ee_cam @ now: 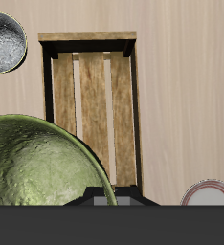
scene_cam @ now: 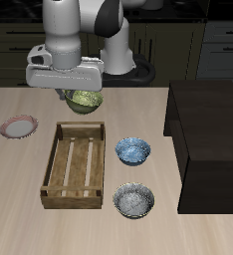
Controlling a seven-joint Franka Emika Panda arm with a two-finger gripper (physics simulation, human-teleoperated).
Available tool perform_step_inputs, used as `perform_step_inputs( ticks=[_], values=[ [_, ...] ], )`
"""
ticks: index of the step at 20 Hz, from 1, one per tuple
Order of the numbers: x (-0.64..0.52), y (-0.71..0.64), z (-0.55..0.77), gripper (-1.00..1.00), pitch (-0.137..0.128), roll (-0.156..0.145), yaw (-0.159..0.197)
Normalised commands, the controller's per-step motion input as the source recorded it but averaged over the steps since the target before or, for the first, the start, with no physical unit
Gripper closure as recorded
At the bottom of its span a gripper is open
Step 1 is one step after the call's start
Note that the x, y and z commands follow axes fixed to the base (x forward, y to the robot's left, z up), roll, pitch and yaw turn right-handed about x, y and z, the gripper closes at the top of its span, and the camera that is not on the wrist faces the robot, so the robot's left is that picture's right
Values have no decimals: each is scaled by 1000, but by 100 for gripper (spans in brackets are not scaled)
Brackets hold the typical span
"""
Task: Place the green bowl in the wooden tray
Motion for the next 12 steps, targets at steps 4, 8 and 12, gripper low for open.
perform_step_inputs(
  ticks=[4,8,12],
  values=[
    [147,-44,-427,100,18,16,26],
    [200,-6,-548,100,57,9,11],
    [156,-55,-448,100,47,-6,13]
  ],
)
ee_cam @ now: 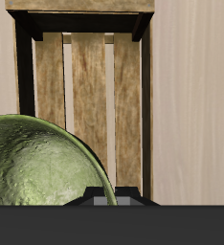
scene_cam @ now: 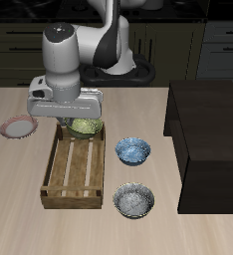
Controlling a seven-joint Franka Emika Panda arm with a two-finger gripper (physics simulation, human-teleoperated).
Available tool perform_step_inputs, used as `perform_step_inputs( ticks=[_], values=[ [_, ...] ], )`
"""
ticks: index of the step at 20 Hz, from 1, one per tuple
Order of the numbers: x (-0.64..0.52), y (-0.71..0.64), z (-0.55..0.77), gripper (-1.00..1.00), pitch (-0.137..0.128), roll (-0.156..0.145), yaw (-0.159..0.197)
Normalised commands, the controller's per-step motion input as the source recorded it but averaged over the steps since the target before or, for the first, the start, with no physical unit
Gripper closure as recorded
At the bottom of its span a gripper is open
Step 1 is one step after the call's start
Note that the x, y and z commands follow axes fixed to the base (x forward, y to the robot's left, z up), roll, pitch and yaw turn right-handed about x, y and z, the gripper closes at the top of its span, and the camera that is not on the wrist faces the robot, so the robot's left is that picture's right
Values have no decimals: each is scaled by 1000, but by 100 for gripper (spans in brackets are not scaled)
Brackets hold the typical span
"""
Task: Place the green bowl in the wooden tray
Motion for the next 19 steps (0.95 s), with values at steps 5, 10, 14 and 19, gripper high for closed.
perform_step_inputs(
  ticks=[5,10,14,19],
  values=[
    [83,-8,-422,100,43,9,8],
    [-4,85,-330,100,30,17,29],
    [115,-11,-553,100,45,-18,74],
    [-3,-31,-225,-100,3,-55,27]
  ],
)
